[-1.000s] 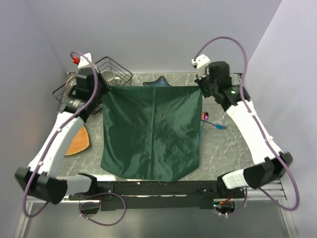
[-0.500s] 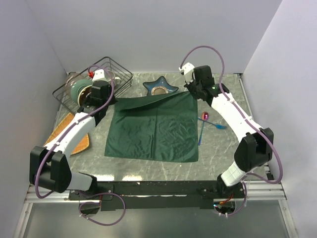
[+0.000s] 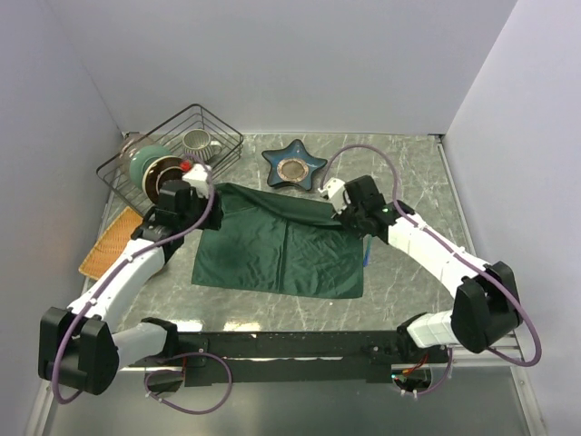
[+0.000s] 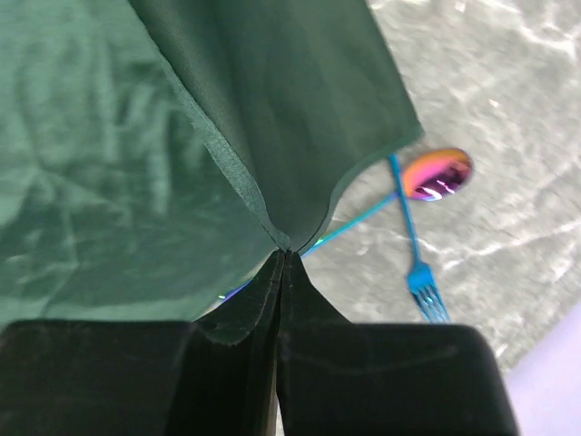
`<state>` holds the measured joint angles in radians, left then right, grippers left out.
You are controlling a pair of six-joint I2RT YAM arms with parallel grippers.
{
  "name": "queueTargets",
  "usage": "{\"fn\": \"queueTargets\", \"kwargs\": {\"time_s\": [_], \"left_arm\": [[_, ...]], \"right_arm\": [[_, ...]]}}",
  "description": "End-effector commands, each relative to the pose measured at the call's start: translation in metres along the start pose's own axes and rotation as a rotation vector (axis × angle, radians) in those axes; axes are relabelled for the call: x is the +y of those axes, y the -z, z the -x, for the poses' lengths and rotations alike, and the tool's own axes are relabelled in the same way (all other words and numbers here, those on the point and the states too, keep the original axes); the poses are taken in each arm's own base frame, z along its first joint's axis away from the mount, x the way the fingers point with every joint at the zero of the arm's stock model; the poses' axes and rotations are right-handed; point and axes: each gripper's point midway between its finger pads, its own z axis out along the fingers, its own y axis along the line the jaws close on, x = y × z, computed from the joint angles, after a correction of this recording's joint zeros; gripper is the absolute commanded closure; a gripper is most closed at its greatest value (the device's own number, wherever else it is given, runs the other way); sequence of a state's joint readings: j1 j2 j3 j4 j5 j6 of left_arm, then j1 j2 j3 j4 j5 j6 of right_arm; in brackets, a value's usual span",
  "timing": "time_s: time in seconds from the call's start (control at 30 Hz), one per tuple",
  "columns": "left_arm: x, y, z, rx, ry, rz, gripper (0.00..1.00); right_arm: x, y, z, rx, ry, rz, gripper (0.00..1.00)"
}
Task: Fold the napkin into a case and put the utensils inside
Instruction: Flatten out the crumpled napkin at the center of the board, then pick up the flattened napkin from the center of the board.
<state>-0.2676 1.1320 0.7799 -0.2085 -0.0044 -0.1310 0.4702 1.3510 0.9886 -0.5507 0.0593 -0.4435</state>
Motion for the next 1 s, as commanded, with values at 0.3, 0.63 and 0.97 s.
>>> {"fn": "queueTargets", "kwargs": {"time_s": [0.3,0.63,0.97], "left_arm": [[0.001,-0.086,0.003,0.218,-0.544,-0.29,0.4],[0.005,-0.138,-0.002,0.332,-0.556,-0.36,0.47],[0.005,-0.148,-0.036,0.425,-0.535,-0.396,0.47]], "right_arm": [[-0.049,-0.01,0.034,-0.008,-0.144,-0.091,1.0],[-0.066,-0.019,0.042,0.003,-0.205,-0.07,1.0],[-0.064,-0.027,0.037,0.021,-0.199,-0.063,1.0]]}}
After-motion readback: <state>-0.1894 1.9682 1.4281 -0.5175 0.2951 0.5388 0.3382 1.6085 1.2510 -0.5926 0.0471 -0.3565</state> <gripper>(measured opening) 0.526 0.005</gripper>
